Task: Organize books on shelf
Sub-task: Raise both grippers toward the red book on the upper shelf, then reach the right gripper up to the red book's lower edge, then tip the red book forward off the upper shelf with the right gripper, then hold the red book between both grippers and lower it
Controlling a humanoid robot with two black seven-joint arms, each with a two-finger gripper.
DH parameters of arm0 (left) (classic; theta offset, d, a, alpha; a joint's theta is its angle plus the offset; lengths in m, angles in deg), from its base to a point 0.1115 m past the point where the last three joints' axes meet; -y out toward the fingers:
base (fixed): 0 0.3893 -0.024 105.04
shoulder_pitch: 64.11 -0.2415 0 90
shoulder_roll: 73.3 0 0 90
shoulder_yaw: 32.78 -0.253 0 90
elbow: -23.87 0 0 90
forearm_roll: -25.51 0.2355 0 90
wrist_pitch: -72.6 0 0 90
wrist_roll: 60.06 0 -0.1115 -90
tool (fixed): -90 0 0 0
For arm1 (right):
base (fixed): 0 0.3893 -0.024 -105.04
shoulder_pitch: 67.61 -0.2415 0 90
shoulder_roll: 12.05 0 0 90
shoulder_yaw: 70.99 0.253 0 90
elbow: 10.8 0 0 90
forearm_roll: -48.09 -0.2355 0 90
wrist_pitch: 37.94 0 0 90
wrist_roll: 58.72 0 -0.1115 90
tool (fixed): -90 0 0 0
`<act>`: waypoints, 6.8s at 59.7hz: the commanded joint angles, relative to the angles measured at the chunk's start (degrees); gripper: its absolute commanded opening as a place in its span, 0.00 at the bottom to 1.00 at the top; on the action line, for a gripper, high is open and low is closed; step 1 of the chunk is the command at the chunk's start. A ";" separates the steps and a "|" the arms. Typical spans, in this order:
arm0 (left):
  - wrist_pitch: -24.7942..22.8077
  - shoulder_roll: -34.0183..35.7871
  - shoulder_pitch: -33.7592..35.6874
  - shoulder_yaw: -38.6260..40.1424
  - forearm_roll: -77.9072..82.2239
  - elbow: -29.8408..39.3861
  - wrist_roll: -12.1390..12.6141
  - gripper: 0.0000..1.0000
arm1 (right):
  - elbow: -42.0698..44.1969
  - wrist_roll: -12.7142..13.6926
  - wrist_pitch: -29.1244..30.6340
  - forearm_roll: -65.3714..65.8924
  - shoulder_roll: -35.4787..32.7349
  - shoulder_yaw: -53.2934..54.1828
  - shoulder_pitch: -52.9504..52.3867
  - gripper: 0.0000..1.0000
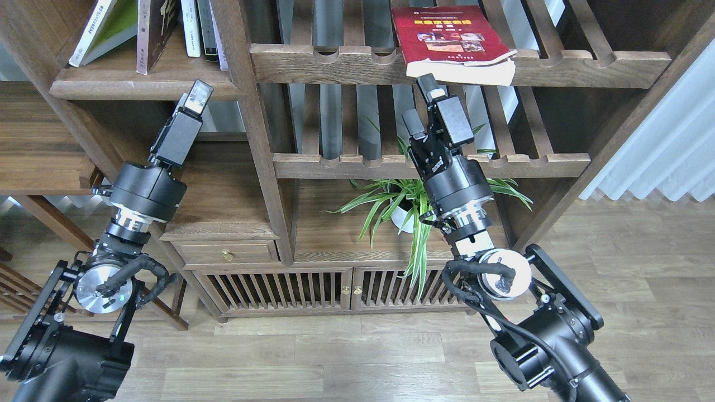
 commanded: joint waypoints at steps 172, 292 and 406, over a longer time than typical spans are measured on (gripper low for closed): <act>0.01 0.02 -9.37 -2.46 -0.48 -0.98 0.78 0.96 | -0.01 0.62 -27.20 -0.45 -2.55 9.29 -11.90 0.66; 0.01 -0.16 -12.97 -5.19 -4.53 0.25 -0.01 0.93 | -10.03 0.26 18.38 -1.94 0.00 4.63 18.33 0.05; 0.01 -0.16 -16.84 -29.97 -17.98 0.25 0.43 0.86 | -0.27 12.13 18.38 4.47 -0.44 -10.57 29.32 0.07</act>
